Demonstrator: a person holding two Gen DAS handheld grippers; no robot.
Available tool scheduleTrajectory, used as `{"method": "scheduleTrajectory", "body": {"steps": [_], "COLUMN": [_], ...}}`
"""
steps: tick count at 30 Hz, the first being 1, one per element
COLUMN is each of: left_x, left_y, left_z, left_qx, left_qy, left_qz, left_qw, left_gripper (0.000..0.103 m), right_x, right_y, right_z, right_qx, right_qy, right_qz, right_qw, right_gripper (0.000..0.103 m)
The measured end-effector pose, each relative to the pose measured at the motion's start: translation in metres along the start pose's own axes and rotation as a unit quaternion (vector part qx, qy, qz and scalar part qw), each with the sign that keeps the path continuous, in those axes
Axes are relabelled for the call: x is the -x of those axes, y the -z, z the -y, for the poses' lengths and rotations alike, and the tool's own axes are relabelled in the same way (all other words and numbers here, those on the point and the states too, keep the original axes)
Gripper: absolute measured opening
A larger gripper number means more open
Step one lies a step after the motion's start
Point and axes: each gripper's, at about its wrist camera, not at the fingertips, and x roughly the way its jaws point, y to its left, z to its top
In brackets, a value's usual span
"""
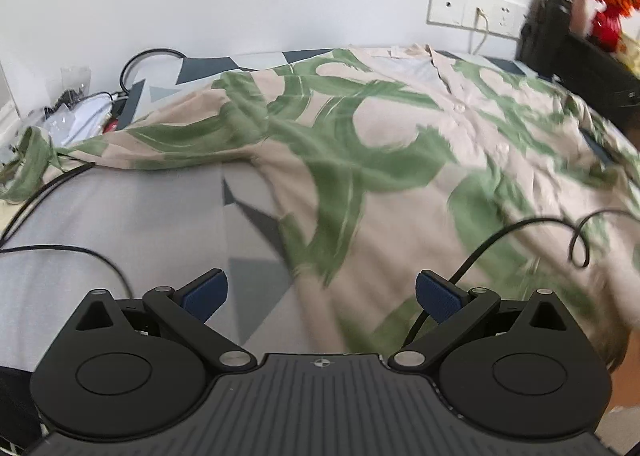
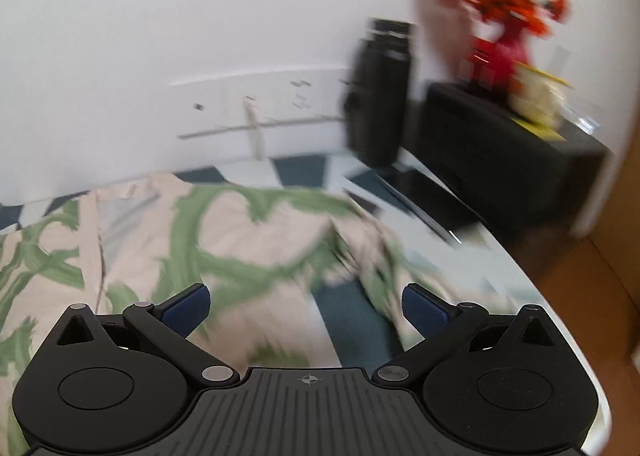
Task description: Fold clothes
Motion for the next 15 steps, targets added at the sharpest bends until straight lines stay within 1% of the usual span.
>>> {"method": "scheduleTrajectory", "body": {"steps": [3,7,11,13,15], "left_x": [0.011,0.034,0.056,0.06,0.06], "left_y": [0.01,0.02,0.033,0.04,0.043], "left_z": [-0.009,-0.019,-0.022,-0.015,-0.006], "left_qx": [-0.002,0.013,0.013,-0.007,-0.031], "left_qy": [0.01,0.048,0.089,0.081,0.074], "left_qz": [0.009,0.033,0.07,0.087,0.083], "left_qw": [0.9999,0.9982,0.9935,0.9929,0.9933], "left_gripper": [0.102,0.102,0.102,0.102,0.102], "right_x": [0.033,0.08,0.113,0.116,0.109], "right_y": [0.021,0.049,0.072,0.082,0.09], "right_z": [0.009,0.021,0.037,0.044,0.046], "right_qx": [-0.011,-0.013,-0.027,-0.035,-0.044], "right_qy": [0.02,0.058,0.079,0.077,0.066], "right_qz": [-0.015,-0.005,-0.004,-0.003,-0.013], "right_qw": [1.0,0.998,0.997,0.996,0.997], "right_gripper": [0.102,0.102,0.102,0.102,0.102]}}
